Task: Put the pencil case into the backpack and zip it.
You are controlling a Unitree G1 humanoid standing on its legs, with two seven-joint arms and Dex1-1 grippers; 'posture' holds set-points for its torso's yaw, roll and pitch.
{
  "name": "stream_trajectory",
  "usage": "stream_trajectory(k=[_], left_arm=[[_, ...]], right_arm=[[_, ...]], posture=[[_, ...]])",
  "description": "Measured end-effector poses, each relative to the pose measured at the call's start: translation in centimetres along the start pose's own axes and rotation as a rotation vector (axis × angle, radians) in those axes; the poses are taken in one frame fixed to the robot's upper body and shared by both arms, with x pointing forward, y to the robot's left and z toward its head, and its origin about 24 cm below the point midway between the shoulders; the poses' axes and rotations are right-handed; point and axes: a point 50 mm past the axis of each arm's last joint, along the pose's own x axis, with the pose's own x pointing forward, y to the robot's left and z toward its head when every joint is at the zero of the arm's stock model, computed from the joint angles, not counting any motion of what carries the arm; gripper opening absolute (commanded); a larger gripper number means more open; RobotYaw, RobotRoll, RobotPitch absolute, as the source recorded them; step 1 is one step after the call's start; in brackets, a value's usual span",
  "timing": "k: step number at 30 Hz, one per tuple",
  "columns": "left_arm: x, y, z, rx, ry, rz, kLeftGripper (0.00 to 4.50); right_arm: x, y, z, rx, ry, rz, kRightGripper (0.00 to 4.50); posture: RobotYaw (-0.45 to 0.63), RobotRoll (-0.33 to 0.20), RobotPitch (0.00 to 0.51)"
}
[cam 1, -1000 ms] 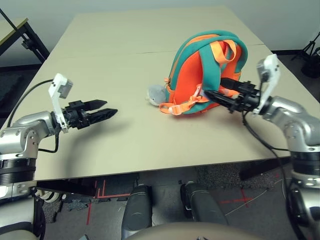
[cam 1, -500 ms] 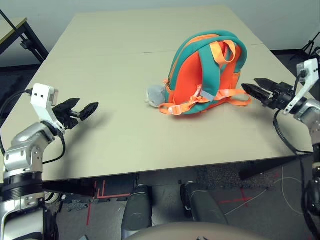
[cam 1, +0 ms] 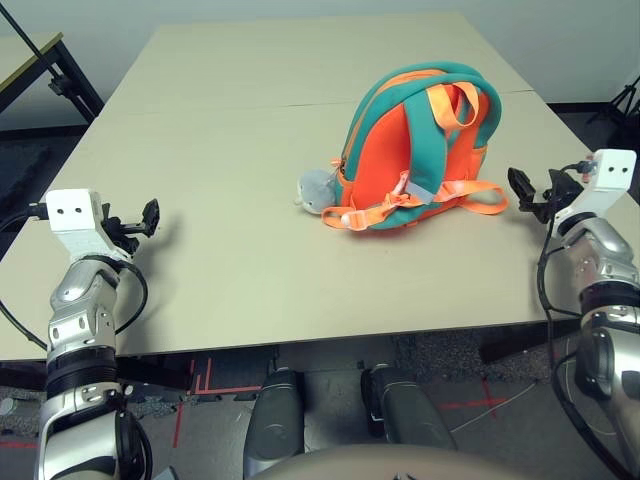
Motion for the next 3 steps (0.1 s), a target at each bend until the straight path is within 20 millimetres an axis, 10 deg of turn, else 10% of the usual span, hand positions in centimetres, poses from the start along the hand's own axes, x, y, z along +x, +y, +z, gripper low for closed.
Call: stream_trajectory(k=[3], left_arm=[[0.12,0.16,-0.17,0.002,-0.009,0.025,4.50]], right_arm=[[-0.04,0.00,-0.26,-0.015,-0.012,-0.047,4.47]], posture=[[-0.02,0.000,0.066]])
